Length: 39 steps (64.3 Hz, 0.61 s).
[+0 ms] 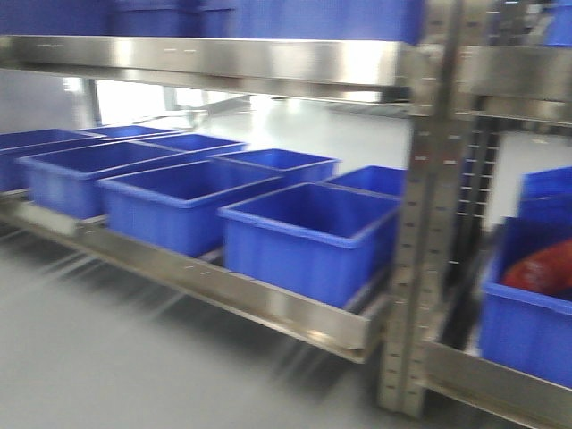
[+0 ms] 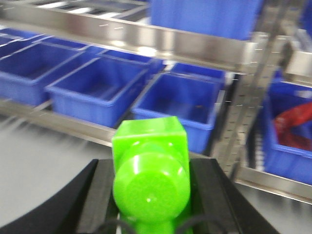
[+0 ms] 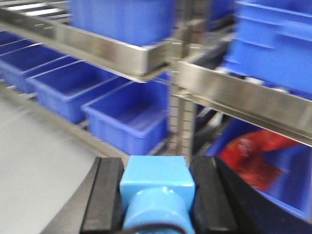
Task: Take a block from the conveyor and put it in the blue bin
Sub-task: 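Drive the base up to the shelf of blue bins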
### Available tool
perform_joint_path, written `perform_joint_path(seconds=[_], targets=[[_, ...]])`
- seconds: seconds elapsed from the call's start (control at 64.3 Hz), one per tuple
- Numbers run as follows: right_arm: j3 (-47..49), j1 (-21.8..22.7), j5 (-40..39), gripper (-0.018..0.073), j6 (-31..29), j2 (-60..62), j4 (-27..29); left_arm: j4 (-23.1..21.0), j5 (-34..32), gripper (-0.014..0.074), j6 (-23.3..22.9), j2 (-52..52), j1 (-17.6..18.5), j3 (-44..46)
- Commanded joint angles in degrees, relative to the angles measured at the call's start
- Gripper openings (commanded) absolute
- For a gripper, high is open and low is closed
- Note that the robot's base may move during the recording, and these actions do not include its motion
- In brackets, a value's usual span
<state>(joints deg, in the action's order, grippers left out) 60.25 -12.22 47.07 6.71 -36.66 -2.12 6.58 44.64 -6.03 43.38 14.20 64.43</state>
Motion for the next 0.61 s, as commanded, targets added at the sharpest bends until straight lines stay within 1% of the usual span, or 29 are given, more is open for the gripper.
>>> perform_joint_path(seconds=[0.0, 0.591], targets=[[0.4, 0.2, -1.2, -0.0162, -0.4, 0.2, -0.6, -0.2, -1.2, -0.0111, -0.5, -0.2, 0.4, 0.1], [0.4, 0.2, -1.2, -0.0162, -0.4, 0.2, -0.6, -0.2, -1.2, -0.0111, -0.5, -0.2, 0.4, 0.1]])
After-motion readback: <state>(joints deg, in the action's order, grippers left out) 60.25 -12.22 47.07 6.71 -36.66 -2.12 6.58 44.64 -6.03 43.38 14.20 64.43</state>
